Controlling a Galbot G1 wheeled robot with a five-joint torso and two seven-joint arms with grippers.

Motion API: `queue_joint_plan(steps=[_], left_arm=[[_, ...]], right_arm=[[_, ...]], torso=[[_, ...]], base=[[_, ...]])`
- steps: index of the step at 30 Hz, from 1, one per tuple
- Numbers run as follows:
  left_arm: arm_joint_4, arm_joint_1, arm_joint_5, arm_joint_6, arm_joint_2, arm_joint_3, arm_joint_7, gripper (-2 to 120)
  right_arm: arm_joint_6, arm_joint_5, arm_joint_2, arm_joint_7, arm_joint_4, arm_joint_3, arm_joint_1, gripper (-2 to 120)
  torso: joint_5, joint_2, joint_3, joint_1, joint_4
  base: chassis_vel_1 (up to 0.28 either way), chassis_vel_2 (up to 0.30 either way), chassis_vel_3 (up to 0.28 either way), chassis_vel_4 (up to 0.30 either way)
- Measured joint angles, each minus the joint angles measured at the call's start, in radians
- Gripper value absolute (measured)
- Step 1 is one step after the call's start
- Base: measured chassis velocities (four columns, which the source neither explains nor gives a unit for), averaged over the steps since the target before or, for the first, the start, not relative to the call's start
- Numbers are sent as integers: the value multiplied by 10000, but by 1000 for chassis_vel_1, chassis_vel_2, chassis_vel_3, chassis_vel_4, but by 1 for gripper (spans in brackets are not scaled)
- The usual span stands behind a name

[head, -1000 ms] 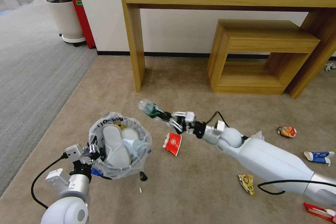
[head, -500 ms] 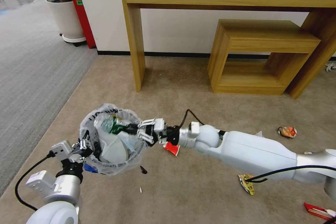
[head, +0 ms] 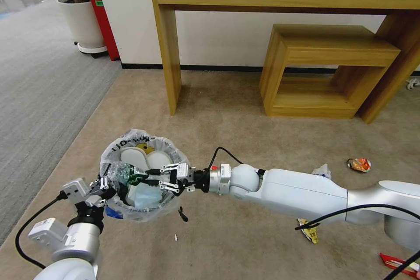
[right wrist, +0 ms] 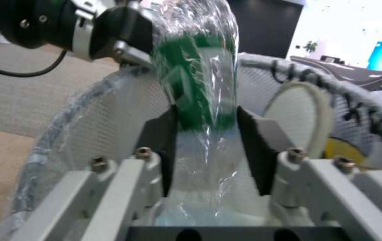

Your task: Pick up the trash bin and place the garbage on the floor into it.

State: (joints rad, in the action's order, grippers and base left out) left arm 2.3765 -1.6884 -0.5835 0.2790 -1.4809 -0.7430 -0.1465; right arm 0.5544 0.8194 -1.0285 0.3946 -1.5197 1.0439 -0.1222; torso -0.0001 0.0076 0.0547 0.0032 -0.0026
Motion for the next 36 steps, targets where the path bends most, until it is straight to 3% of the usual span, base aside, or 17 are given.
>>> queue_joint_plan(steps=[13, 16, 19, 24, 25, 28, 33, 36], left_arm=[[-33, -175, 183, -63, -117, 63, 76, 3], [-148, -203, 237, -126, -113, 15, 111, 3], [-185, -209, 248, -136, -101, -1, 118, 3], [-293, -201, 319, -163, -113, 53, 150, 3], [-293, -201, 319, -163, -113, 53, 150, 3], [-389, -147, 382, -168, -138, 129, 166, 3], [-437, -122, 408, -174, -142, 144, 178, 3], [-509, -80, 438, -200, -151, 145, 207, 3]], right_arm=[[-53, 12, 207, -118, -340, -703, -281, 81], [-311, 188, 262, -645, -519, -1490, -573, 96], [-554, 378, 361, -1031, -610, -1916, -740, 99], [-1385, 973, 662, -2571, -590, -2748, -1533, 100], [-1385, 973, 662, -2571, -590, -2748, -1533, 100], [-1894, 1009, 774, -3997, -346, -2887, -2171, 100], [-2157, 1090, 759, -4948, -159, -2798, -2459, 100], [-3027, 1292, 400, -7027, 515, -2491, -2784, 100]], torso=[[1, 1, 0, 0, 1], [1, 0, 0, 0, 2], [1, 1, 0, 0, 2], [1, 1, 0, 0, 1], [1, 1, 0, 0, 1], [0, 1, -1, 0, -1], [2, 0, 0, 0, 0], [1, 1, 0, 0, 1]], base=[[0, 0, 0, 0], [0, 0, 0, 0], [0, 0, 0, 0], [0, 0, 0, 0], [0, 0, 0, 0], [0, 0, 0, 0], [0, 0, 0, 0], [0, 0, 0, 0]])
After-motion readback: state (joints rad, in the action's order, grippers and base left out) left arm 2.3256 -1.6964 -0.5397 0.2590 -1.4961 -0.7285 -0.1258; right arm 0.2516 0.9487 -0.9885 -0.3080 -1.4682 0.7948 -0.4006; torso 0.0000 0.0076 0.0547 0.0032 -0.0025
